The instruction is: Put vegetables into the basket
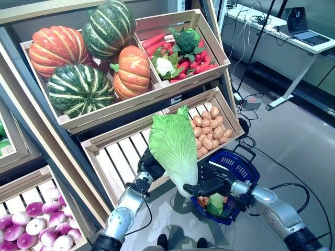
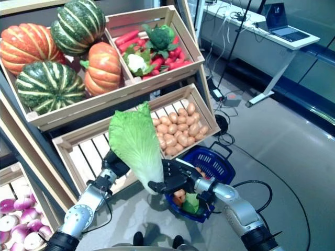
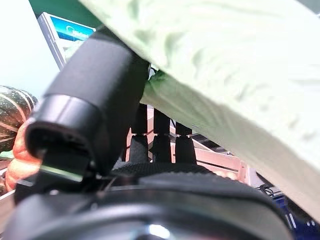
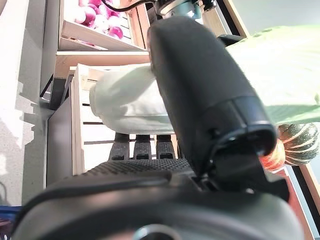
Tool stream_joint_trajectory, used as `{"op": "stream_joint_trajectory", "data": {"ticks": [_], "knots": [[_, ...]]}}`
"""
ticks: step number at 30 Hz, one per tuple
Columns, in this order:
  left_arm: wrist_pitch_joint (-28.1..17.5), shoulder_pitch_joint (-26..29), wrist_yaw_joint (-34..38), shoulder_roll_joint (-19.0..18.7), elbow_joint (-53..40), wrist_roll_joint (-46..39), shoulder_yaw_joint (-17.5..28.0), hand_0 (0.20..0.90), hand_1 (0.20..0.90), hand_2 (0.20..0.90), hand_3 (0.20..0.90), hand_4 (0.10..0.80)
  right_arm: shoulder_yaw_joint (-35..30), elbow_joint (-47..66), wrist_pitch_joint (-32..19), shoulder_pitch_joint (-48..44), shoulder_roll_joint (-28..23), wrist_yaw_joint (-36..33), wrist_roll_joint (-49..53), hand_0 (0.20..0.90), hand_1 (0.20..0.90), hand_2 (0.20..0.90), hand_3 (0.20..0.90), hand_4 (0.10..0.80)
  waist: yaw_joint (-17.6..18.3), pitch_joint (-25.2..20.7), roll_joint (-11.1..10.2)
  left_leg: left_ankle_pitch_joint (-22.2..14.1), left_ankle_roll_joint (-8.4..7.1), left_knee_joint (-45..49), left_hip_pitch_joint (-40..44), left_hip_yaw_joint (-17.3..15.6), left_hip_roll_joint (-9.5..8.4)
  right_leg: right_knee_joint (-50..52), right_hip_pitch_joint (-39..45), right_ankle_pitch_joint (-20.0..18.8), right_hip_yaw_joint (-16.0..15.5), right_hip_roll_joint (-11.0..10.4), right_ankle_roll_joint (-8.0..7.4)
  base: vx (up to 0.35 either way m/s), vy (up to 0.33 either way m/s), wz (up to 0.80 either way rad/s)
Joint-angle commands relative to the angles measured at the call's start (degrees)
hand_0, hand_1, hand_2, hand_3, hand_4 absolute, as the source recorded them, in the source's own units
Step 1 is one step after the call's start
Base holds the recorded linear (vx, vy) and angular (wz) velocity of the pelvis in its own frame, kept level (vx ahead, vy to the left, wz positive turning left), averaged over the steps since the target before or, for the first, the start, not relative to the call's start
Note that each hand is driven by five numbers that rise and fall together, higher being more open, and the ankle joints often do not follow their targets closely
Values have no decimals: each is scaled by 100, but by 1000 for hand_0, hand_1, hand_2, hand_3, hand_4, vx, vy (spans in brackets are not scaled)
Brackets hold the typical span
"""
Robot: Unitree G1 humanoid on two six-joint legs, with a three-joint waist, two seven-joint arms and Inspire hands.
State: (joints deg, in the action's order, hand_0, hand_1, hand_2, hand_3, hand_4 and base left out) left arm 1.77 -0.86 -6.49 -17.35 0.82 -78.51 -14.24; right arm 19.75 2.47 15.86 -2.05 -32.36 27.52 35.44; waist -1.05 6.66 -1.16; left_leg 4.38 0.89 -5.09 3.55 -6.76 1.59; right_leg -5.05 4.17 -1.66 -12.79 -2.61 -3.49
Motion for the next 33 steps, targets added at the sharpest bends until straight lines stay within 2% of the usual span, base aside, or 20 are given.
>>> {"op": "stream_joint_trajectory", "data": {"ticks": [1, 11, 12, 13, 14, 24, 33], "knots": [[-310, 431, -501, 91, -203, -34, -121, 300, 300, 300, 300, 400, -10, 173, -605, -386, 375, -311, 908, 300, 300, 300, 300, 400, -56, -410, -198, -525, -150, 9, 104, 143, -69, 5, 68, -189, -77, -442, -358, 0, 0, 0], [-185, 382, -550, 38, -256, 174, -85, 300, 300, 300, 300, 400, -149, 126, -701, -228, 560, -563, 1029, 300, 300, 300, 300, 400, -32, -390, -175, -530, -150, 9, 91, 108, -48, 5, 61, -164, -79, -432, -347, 1, -3, 0], [-162, 384, -528, 33, -253, 156, -84, 469, 469, 469, 469, 513, -169, 116, -703, -208, 579, -608, 1040, 300, 300, 300, 300, 400, -26, -391, -176, -531, -152, 9, 91, 105, -43, 5, 58, -162, -75, -428, -348, 7, -31, 0], [-159, 370, -542, 41, -245, 186, -74, 533, 533, 533, 533, 555, -177, 110, -705, -188, 594, -625, 1039, 300, 300, 300, 300, 400, -24, -394, -178, -533, -153, 9, 91, 95, -39, 5, 58, -161, -73, -427, -349, 0, 0, 0], [-142, 349, -536, 31, -254, 213, -55, 900, 900, 900, 900, 800, -193, 96, -713, -161, 599, -652, 1057, 300, 300, 300, 300, 400, -20, -397, -180, -533, -157, 9, 85, 89, -33, 5, 52, -160, -69, -426, -348, 0, 0, 0], [-65, 211, -579, 7, -331, 169, 184, 900, 900, 900, 900, 800, -540, 84, -965, 71, 566, -842, 1264, 300, 300, 300, 300, 400, 70, -320, -162, -506, -171, 9, 81, -38, 38, 5, 3, -148, 37, -338, -306, -12, -21, -6], [152, -85, -563, -6, -479, 315, 493, 900, 900, 900, 900, 800, -1234, 232, -1653, 478, 774, -1218, 1556, 300, 300, 300, 300, 400, 174, -301, -159, -479, -196, 9, 44, -89, 109, 5, -35, -107, 102, -233, -261, 13, -44, -2]]}}
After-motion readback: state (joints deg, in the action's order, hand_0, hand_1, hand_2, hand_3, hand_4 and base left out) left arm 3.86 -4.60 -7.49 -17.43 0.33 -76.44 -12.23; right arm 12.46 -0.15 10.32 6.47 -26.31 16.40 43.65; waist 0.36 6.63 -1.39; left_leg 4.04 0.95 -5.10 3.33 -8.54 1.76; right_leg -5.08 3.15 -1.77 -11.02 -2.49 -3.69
